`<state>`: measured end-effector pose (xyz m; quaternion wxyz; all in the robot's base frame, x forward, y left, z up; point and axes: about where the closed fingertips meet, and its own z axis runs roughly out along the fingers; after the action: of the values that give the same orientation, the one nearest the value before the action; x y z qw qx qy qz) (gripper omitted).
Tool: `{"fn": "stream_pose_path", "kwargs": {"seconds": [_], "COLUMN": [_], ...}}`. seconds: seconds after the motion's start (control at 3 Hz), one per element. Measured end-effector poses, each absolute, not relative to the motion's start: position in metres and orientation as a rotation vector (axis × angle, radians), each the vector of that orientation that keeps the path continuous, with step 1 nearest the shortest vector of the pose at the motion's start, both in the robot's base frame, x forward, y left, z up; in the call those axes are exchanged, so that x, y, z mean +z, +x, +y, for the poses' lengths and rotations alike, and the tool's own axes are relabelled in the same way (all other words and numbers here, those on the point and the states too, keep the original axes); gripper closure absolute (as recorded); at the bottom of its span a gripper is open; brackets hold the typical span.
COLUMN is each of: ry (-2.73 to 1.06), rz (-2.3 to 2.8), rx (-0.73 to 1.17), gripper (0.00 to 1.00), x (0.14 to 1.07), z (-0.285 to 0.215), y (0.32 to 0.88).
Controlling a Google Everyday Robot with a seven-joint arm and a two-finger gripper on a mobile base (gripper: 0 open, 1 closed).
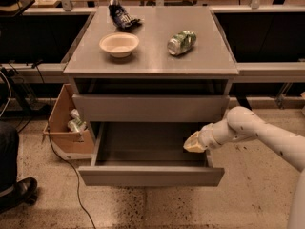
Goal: Open middle drawer
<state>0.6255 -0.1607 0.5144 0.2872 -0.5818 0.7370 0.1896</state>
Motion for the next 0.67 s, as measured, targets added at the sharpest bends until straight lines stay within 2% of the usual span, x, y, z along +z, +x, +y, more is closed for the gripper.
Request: {"fn": "stream_pose_path", "kwargs": {"seconds": [0.67], "ry": [-1.494], "rz": [1.954], "rx": [0.574], "gripper": [1.00], "x": [0.5057], "z": [-0.1551], "y": [0.6312]}}
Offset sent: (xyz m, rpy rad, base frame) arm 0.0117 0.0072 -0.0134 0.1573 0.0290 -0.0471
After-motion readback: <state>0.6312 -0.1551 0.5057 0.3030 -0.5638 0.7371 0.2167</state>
